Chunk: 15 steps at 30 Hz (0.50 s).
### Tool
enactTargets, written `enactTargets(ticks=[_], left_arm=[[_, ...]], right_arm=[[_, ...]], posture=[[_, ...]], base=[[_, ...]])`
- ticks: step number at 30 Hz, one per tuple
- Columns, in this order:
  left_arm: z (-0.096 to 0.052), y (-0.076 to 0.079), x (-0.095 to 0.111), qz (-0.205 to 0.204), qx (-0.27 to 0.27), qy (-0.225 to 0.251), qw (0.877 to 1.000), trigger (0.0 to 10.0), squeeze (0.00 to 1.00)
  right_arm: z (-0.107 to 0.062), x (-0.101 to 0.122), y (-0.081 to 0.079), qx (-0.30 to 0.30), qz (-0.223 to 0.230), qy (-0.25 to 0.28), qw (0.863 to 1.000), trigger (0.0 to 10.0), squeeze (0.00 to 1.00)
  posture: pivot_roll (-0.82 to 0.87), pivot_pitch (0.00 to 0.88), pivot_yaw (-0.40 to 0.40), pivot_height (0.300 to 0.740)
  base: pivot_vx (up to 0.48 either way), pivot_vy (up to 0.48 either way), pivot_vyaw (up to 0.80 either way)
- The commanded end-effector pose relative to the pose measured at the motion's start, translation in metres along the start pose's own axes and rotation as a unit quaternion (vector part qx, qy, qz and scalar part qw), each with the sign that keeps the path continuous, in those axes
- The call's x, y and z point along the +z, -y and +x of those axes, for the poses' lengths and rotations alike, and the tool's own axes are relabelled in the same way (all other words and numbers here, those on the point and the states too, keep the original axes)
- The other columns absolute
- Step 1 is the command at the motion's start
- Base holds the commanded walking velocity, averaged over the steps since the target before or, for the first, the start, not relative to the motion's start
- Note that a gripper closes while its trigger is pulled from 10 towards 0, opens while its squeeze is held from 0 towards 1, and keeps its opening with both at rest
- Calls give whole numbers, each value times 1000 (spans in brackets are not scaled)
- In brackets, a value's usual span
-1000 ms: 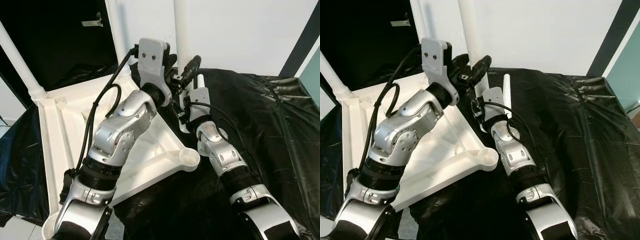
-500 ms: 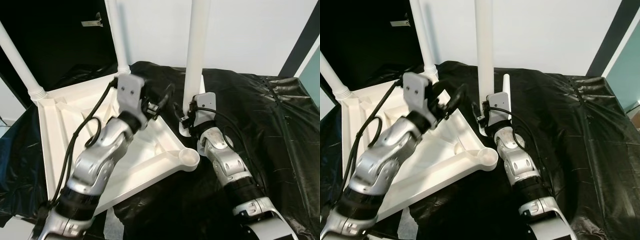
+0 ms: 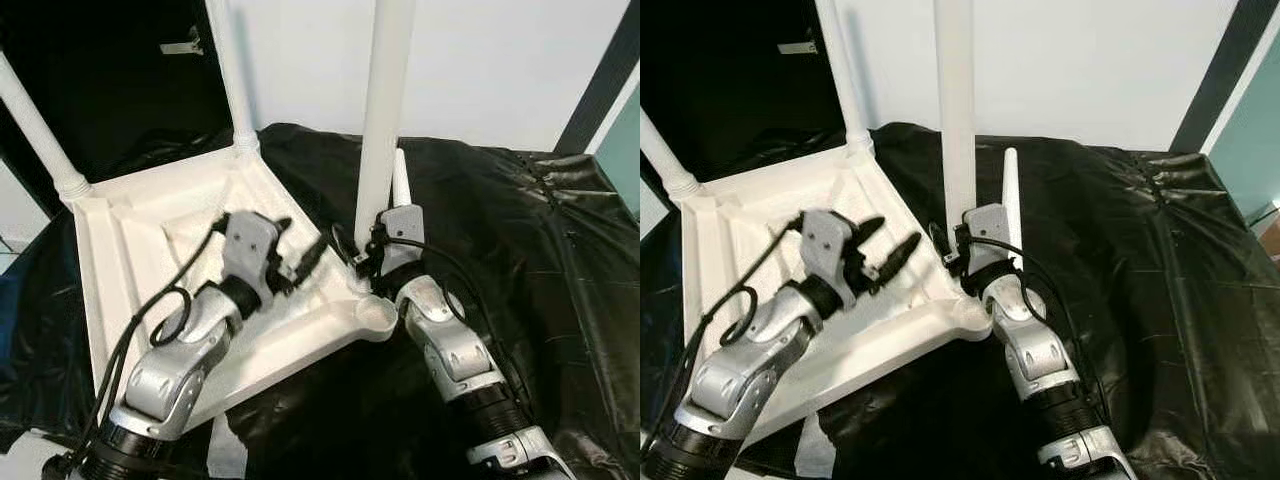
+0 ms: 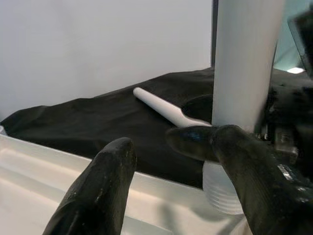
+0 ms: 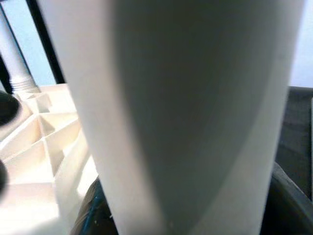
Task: Building children table
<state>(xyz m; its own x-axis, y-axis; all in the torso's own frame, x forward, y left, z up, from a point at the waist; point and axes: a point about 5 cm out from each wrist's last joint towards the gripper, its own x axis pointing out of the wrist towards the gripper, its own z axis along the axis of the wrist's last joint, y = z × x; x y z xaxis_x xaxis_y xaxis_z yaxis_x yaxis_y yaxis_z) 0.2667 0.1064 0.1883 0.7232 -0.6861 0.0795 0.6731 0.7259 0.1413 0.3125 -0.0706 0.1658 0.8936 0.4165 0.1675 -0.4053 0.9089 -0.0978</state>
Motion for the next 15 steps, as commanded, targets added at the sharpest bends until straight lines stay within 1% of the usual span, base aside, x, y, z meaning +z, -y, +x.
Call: enactTargets(ticks=[1, 5, 9, 11, 15], left_arm=[[-6, 2, -3, 14, -13, -8, 1000, 10000, 0], [-15, 5, -7, 14, -36, -22, 999, 10000, 0], [-18, 7, -9, 8, -52, -26, 998, 10000, 0], [-21, 10, -11, 0, -71, -34, 997, 10000, 0], [-24, 11, -13, 2, -85, -43, 995, 10000, 0]], right_arm=[[-3, 2, -2, 4, 5, 3, 1000, 10000, 0], [-13, 1, -2, 10, -2, -1, 1000, 10000, 0], [-18, 1, -2, 10, -3, -4, 1000, 10000, 0], [-23, 1, -1, 9, -3, -6, 1000, 10000, 0], [-28, 1, -1, 8, -5, -9, 1000, 10000, 0]], posture=[[20, 0, -4, 740], [22, 0, -2, 740], [20, 0, -1, 740], [18, 0, -1, 740], [16, 0, 1, 740]], base=[[0, 0, 0], [0, 0, 0], [0, 0, 0], [0, 0, 0], [0, 0, 0]])
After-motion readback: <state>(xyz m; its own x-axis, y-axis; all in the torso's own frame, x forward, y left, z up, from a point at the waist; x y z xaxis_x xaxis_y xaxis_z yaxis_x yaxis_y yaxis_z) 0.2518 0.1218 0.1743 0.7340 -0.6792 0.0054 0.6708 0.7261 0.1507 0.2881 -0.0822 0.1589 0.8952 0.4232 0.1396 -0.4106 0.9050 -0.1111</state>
